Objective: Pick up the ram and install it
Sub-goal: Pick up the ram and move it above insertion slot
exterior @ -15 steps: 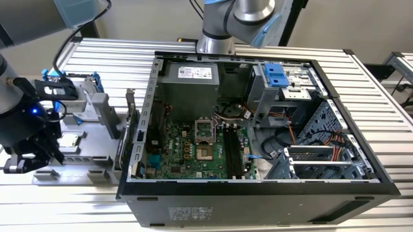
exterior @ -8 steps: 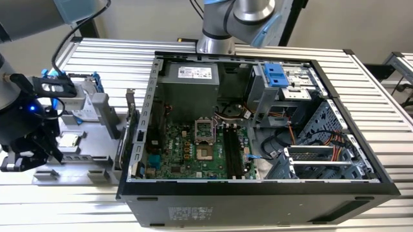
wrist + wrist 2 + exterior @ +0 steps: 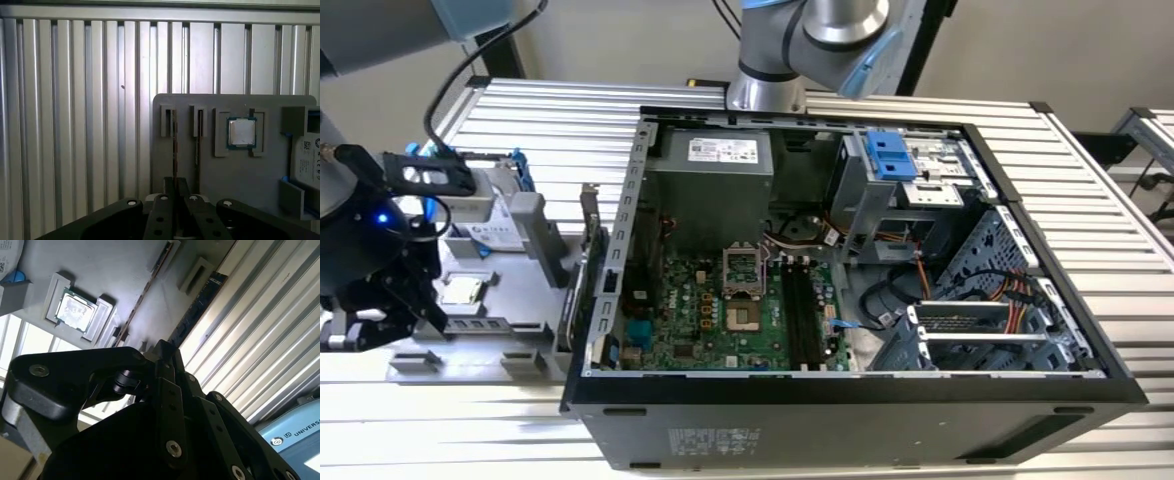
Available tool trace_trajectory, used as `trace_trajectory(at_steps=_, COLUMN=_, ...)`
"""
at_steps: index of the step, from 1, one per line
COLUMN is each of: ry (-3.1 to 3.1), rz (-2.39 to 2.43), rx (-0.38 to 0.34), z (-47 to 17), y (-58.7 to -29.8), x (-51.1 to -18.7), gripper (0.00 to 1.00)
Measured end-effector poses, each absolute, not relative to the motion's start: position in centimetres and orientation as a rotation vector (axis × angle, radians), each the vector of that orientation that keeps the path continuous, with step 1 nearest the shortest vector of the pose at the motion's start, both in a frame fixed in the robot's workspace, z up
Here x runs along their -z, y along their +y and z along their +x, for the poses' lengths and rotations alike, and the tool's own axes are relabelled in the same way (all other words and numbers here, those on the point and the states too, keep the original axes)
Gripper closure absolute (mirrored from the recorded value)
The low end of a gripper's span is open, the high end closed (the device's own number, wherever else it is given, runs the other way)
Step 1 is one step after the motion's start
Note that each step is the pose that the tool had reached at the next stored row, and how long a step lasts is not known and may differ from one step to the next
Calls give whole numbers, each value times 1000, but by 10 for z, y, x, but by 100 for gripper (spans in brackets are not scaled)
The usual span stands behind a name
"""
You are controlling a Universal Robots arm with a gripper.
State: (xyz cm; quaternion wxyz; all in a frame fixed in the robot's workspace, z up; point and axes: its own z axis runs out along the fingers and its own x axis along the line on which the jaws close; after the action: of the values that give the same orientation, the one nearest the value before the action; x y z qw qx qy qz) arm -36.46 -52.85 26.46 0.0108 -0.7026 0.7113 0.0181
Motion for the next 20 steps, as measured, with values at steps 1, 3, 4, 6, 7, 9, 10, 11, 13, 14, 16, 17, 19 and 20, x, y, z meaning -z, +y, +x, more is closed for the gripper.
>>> trace_trajectory(at_steps=1, ry=2220, rz=-2192, rx=-57, z=-365, y=-528, x=-265, gripper=100)
trace_trajectory(at_steps=3, ry=2219, rz=-2192, rx=-57, z=-365, y=-528, x=-267, gripper=100)
trace_trajectory(at_steps=4, ry=2219, rz=-2192, rx=-57, z=-365, y=-528, x=-267, gripper=100)
trace_trajectory(at_steps=6, ry=2219, rz=-2192, rx=-57, z=-365, y=-528, x=-268, gripper=100)
trace_trajectory(at_steps=7, ry=2219, rz=-2192, rx=-57, z=-365, y=-529, x=-269, gripper=100)
trace_trajectory(at_steps=9, ry=2219, rz=-2192, rx=-57, z=-365, y=-529, x=-270, gripper=100)
trace_trajectory(at_steps=10, ry=2219, rz=-2192, rx=-57, z=-365, y=-529, x=-271, gripper=100)
trace_trajectory(at_steps=11, ry=2219, rz=-2192, rx=-57, z=-365, y=-529, x=-272, gripper=100)
trace_trajectory(at_steps=13, ry=2219, rz=-2192, rx=-57, z=-365, y=-529, x=-273, gripper=100)
trace_trajectory(at_steps=14, ry=2219, rz=-2192, rx=-57, z=-365, y=-529, x=-274, gripper=100)
trace_trajectory(at_steps=16, ry=2220, rz=-2192, rx=-57, z=-365, y=-528, x=-275, gripper=100)
trace_trajectory(at_steps=17, ry=2219, rz=-2192, rx=-57, z=-365, y=-528, x=-276, gripper=100)
trace_trajectory(at_steps=19, ry=2219, rz=-2192, rx=-57, z=-365, y=-528, x=-277, gripper=100)
trace_trajectory(at_steps=20, ry=2219, rz=-2192, rx=-57, z=-365, y=-529, x=-278, gripper=100)
